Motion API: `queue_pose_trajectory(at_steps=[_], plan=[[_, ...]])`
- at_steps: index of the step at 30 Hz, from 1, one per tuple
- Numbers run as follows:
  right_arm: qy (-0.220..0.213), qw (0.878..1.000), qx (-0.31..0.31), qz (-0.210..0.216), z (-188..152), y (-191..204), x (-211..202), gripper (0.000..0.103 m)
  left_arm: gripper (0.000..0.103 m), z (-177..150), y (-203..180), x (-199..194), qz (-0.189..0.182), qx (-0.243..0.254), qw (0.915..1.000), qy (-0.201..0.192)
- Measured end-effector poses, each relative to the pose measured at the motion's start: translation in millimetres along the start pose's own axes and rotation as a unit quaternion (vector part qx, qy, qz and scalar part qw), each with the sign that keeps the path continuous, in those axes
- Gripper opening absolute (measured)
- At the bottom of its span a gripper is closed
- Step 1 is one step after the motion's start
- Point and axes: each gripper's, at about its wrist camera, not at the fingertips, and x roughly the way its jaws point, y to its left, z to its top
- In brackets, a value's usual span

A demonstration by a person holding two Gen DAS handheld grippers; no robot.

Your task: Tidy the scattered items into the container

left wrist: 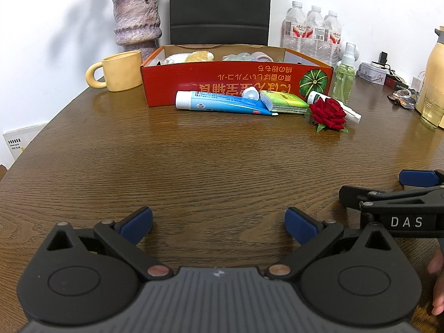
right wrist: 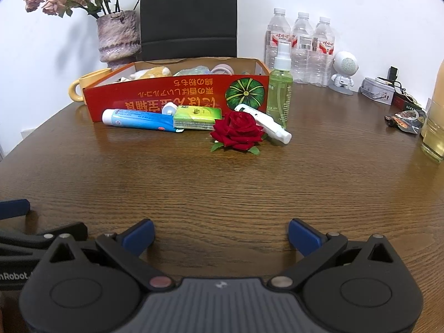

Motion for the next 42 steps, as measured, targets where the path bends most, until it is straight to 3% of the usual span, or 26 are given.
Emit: queue_pose_trajectory(at_steps=[35,39,42], plan=[[0.000,1.000,0.001,-0.003,2,-1,3,0.103,0.103,2,0,3,0.001,-0.004,1.0000,-0.002],[0.000,1.000,0.002,-0.005,7,-5,9,0.103,0.103,21,4,14,-0.032,-0.009,0.9992,-0.021],[0.006,1.000,-0.009,0.025,22,-13,20,0.103,0.103,58,13,35,-0.061,-0.005,0.9976,-0.033]])
